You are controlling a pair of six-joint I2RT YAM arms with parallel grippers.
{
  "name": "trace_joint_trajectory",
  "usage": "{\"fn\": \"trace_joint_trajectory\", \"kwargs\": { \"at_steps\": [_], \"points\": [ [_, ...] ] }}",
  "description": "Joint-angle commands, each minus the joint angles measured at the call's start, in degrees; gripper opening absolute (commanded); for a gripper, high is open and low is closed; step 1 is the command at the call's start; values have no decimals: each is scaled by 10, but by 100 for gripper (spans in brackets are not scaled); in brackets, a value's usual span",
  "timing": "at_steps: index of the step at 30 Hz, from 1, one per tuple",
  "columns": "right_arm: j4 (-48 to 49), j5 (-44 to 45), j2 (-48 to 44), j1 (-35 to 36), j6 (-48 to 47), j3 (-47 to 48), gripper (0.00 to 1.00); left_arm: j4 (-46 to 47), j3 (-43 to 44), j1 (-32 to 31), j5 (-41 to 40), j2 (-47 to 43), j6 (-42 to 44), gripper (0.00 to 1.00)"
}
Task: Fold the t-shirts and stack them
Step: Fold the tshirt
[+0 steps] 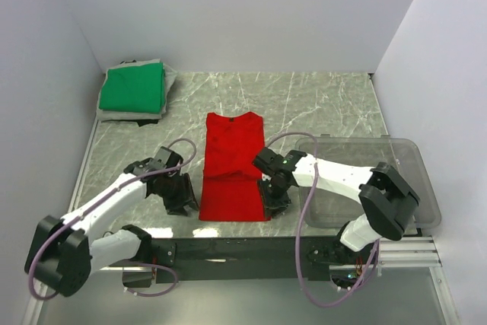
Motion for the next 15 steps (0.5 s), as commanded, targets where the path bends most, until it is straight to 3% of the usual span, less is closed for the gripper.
{"fn": "trace_joint_trajectory", "kwargs": {
  "at_steps": [1,4,8,15],
  "points": [
    [-62,24,-36,9,10,27,39,-47,17,-3,5,-41,-11,56],
    [-94,44,-42,9,1,80,44,-60,52,-3,-11,-71,-10,58],
    [-88,49,-21,9,-9,151,44,7,74,-3,9,-74,-14,56],
    [11,0,60,10,-5,180,43,137,83,-10,19,-12,-16,55]
  ]
}}
